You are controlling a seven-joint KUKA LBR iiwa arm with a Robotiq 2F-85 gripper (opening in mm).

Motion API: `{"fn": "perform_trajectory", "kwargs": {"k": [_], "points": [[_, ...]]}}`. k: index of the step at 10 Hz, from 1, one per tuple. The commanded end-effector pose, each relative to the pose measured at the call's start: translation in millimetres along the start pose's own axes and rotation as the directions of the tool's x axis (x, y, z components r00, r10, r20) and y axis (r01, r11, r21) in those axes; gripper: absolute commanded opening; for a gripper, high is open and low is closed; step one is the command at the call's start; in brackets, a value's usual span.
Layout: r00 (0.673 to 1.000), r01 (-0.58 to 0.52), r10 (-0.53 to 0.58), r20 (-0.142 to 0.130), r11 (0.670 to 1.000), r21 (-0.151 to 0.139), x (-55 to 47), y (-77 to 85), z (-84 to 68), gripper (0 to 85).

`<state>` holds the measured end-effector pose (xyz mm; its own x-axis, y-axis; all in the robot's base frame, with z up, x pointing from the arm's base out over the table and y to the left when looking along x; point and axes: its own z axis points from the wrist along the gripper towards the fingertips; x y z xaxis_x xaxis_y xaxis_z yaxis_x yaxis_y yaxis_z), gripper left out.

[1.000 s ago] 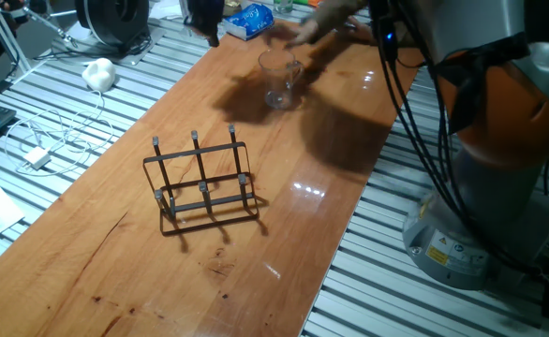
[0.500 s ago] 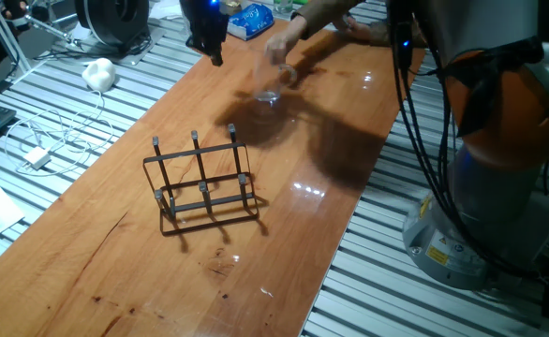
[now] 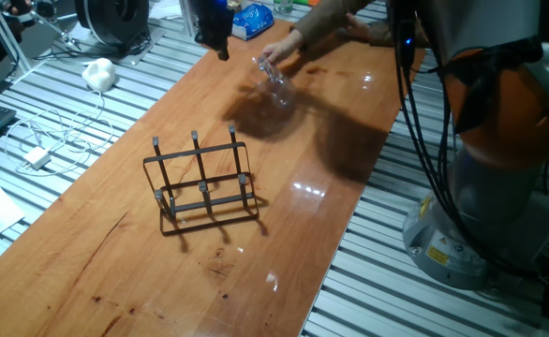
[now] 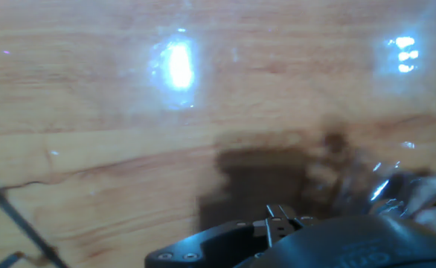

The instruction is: Put the cup on the cup rack

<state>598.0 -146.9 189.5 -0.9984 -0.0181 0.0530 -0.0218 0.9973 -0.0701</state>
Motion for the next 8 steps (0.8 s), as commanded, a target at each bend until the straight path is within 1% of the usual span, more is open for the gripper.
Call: {"fn": "perform_trajectory", "kwargs": {"k": [1,3,5,8], "points": [[1.000,0.015,-0.015,0.001,1.000,-0.014,-2.8,-19.3,2.6,0.0],[1.000,0.029,-0.029,0.005,0.999,-0.034,-5.3,-40.6,7.0,0.0],[0.999,0.034,-0.034,-0.002,0.998,-0.056,-7.9,-54.4,7.8,0.0],[1.000,0.021,-0.022,-0.007,0.998,-0.051,-10.4,-47.8,3.8,0.0]]}}
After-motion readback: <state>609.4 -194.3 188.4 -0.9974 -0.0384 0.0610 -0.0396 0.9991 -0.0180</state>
